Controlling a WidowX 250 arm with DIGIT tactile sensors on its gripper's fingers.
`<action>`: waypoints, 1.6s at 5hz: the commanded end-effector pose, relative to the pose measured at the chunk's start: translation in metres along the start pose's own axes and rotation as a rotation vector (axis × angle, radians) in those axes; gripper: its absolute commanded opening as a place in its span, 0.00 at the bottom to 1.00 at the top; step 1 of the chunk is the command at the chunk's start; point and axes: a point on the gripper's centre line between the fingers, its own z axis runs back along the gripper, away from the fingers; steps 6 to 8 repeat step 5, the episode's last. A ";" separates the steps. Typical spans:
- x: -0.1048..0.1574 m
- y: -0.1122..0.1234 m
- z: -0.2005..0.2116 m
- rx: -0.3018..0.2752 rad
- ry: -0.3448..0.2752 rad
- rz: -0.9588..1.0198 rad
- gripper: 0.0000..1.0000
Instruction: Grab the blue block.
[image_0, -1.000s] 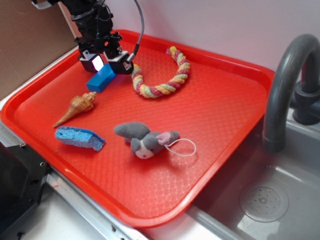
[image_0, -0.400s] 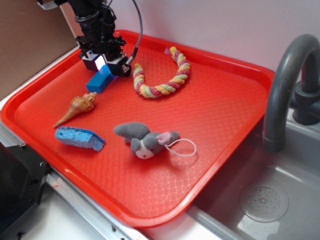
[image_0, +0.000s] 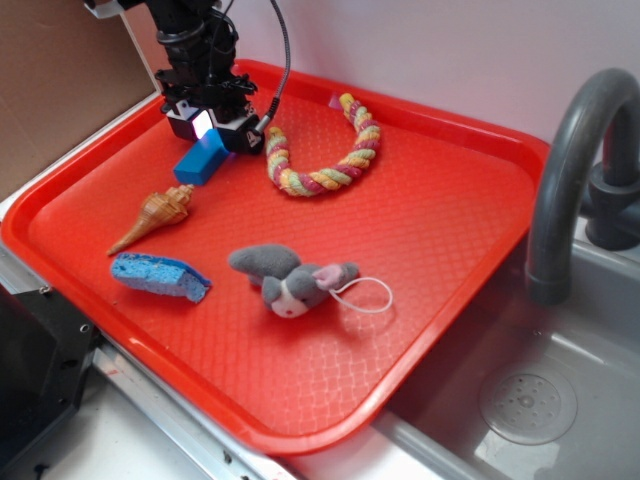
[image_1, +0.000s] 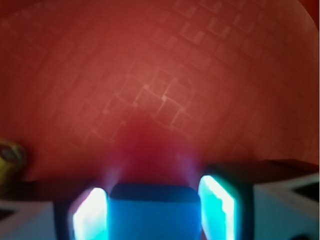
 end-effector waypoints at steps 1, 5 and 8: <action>-0.009 -0.031 0.094 0.091 -0.110 -0.061 0.00; -0.069 -0.092 0.162 0.037 -0.228 -0.143 0.00; -0.069 -0.092 0.162 0.037 -0.228 -0.143 0.00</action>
